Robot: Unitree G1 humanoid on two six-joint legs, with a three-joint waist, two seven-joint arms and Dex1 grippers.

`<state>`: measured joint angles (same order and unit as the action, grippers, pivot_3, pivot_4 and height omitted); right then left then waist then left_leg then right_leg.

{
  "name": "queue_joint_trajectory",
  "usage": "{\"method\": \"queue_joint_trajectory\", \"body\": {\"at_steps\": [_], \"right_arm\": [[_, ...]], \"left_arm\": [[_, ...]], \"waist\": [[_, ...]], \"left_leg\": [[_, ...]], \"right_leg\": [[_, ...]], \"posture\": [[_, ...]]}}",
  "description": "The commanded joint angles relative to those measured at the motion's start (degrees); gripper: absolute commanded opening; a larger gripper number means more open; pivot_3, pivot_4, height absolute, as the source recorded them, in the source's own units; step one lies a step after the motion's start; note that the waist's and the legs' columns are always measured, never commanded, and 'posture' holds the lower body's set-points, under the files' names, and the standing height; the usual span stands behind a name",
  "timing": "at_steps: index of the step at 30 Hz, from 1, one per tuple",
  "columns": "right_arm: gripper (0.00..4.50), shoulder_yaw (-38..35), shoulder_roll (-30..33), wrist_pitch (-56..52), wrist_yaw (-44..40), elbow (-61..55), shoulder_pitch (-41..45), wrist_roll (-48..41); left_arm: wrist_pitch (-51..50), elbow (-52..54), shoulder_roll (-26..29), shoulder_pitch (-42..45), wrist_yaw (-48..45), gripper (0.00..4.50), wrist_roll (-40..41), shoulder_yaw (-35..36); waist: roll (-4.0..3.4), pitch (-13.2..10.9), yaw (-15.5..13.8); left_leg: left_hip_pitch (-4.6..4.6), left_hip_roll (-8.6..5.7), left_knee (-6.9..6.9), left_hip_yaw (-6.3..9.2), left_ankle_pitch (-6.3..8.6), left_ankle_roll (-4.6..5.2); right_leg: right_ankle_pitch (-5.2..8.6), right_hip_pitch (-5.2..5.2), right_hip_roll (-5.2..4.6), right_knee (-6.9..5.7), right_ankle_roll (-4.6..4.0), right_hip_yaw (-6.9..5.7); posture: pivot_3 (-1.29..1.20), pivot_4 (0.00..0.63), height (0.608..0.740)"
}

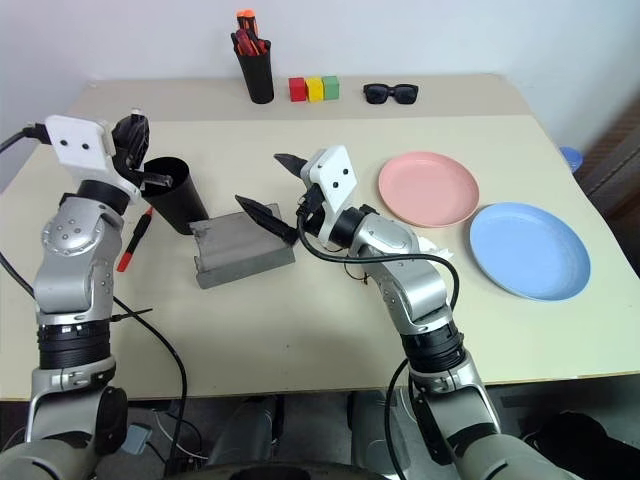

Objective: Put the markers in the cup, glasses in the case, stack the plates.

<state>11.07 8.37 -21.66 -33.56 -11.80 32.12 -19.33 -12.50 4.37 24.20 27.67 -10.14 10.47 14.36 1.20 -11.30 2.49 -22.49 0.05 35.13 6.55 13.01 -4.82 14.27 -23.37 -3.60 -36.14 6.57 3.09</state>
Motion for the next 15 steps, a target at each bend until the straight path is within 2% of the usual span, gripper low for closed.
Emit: {"method": "queue_joint_trajectory", "body": {"at_steps": [1,5,13,15], "right_arm": [[4.50,0.4,-0.8,0.5,-0.5,-2.0,0.8,-0.8],[4.50,0.6,-0.9,0.2,-0.7,-2.1,0.7,-0.8],[4.50,0.8,-0.7,-0.7,-0.7,-3.4,0.0,-0.9],[4.50,0.9,-0.7,-1.0,-0.7,-3.6,-0.1,-0.9]], "left_arm": [[3.5,0.0,-0.5,0.2,0.9,0.03,-1.0,0.5],[4.8,-1.0,-1.4,0.0,1.4,0.03,-1.0,0.7],[5.9,-1.7,-2.0,-0.5,2.8,3.87,-2.0,0.8],[5.8,-1.4,-2.4,-0.2,3.4,3.87,-1.3,1.5]], "waist": [[0.00,0.0,0.0],[0.00,0.0,0.0],[0.00,0.0,0.0],[0.00,0.0,0.0]], "left_leg": [[0.00,0.00,0.00,0.00,0.00,0.00],[0.00,0.00,0.00,0.00,0.00,0.00],[0.00,0.00,0.00,0.00,0.00,0.00],[0.00,0.00,0.00,0.00,0.00,0.00]], "right_leg": [[0.00,0.00,0.00,0.00,0.00,0.00],[0.00,0.00,0.00,0.00,0.00,0.00],[0.00,0.00,0.00,-0.01,0.00,0.00],[0.00,0.00,0.00,-0.01,0.00,0.00]], "posture": [[0.00,0.150,0.740],[0.00,0.150,0.740],[0.00,0.150,0.740],[0.00,0.150,0.740]]}}
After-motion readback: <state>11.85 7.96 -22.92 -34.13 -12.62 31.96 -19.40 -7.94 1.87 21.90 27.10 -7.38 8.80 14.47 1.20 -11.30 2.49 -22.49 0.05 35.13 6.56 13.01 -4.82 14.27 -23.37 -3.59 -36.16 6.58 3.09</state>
